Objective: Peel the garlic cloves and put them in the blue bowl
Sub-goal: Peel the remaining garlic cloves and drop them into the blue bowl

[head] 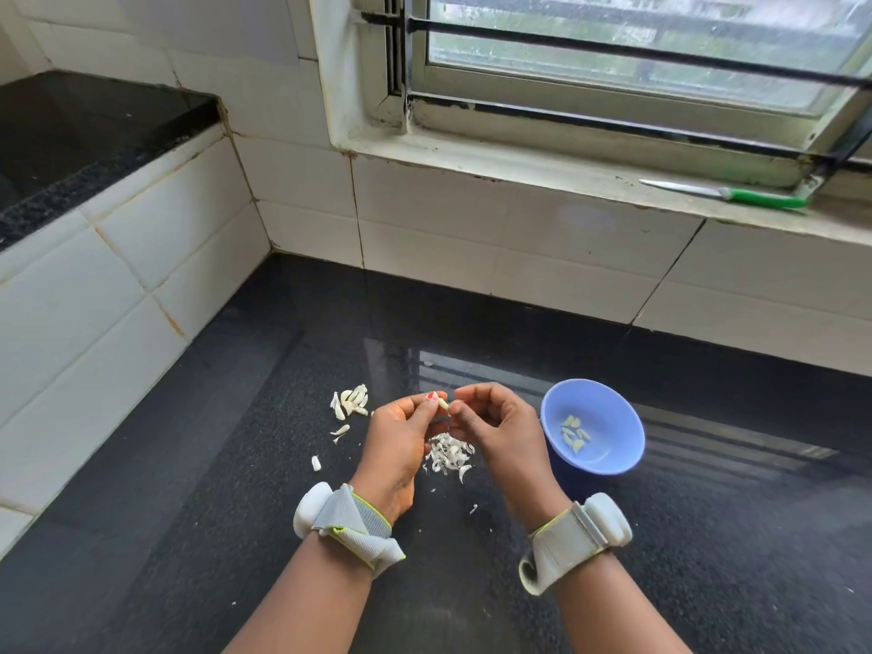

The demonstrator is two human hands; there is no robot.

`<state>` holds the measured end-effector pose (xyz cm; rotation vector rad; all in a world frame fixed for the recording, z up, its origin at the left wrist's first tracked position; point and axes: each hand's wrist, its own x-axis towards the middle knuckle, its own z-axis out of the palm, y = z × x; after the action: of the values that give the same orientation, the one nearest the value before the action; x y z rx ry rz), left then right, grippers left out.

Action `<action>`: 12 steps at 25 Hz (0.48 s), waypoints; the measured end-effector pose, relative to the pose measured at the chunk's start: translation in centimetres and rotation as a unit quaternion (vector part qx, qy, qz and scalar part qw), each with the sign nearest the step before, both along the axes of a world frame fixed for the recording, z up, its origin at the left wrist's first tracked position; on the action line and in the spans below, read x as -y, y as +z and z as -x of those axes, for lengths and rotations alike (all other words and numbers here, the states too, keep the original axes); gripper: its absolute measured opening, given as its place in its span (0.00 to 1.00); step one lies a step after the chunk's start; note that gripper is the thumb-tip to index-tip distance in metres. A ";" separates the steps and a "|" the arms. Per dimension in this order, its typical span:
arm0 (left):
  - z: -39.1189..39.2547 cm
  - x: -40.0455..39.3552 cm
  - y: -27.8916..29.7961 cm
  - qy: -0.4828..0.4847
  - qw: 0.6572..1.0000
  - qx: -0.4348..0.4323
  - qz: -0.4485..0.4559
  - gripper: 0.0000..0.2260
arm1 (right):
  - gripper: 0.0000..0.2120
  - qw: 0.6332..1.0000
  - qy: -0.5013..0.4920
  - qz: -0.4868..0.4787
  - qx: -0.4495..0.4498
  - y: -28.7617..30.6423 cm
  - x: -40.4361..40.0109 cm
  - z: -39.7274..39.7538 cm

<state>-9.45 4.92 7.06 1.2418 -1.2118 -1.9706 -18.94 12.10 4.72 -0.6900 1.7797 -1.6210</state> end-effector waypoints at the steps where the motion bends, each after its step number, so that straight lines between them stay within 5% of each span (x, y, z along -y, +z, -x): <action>1: 0.1 -0.1 0.0 0.001 1.000 -0.001 -0.001 0.08 | 0.06 1.000 0.011 -0.001 -0.016 -0.1 0.0 -0.1; 5: -0.1 -0.1 -0.8 -0.020 0.995 0.040 0.094 0.06 | 0.07 1.000 -0.007 0.009 -0.029 -0.4 0.1 0.1; 12: -0.7 0.1 -0.8 -0.069 0.927 0.127 0.346 0.02 | 0.09 0.999 -0.014 0.040 0.020 -0.1 -0.1 0.3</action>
<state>-8.75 4.85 6.26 1.0600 -1.9462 -1.2763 -19.20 12.19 4.64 -0.6662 1.7109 -1.7215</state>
